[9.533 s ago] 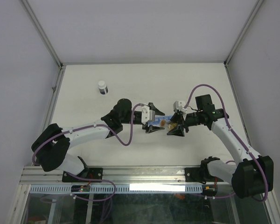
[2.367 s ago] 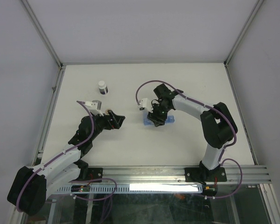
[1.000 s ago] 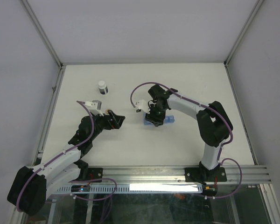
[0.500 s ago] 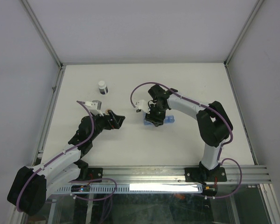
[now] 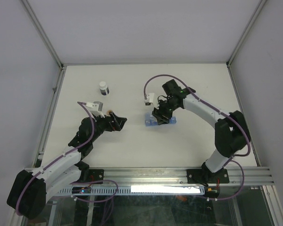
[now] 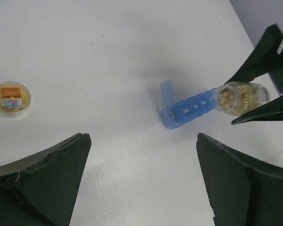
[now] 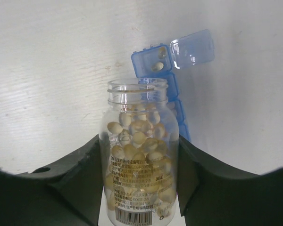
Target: Sort the pills into containers
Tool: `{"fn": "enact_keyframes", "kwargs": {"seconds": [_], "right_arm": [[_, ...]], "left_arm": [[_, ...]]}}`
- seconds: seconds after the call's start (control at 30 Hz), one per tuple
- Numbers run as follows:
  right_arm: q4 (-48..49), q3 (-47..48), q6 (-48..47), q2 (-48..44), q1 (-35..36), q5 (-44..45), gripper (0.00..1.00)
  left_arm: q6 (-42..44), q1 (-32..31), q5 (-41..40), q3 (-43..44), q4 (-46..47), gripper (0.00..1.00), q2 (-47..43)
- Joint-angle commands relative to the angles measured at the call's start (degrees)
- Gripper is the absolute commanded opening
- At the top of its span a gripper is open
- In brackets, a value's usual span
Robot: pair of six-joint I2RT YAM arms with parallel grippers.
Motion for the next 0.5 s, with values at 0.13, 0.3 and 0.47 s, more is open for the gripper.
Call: {"fn": "enact_keyframes", "kwargs": {"seconds": [0.13,0.3,0.47], "right_arm": [[15.9,-8.6,9.9,-23.2,-12.4,-36.1,0.0],[52.0,-22.3,38.5,-37.9,-16.6,-42.1,0.0],[99.5,-30.6,82.2,-38.9,-18.6,-38.4,0.0]], "left_arm": [[-0.7,0.2,-1.2,1.0,2.2,0.99,-6.9],[-0.9,0.2,-3.5,3.4,-1.3,0.99,-8.5],[0.1,0.2,-11.1,7.0,-9.3,0.99,-3.9]]}}
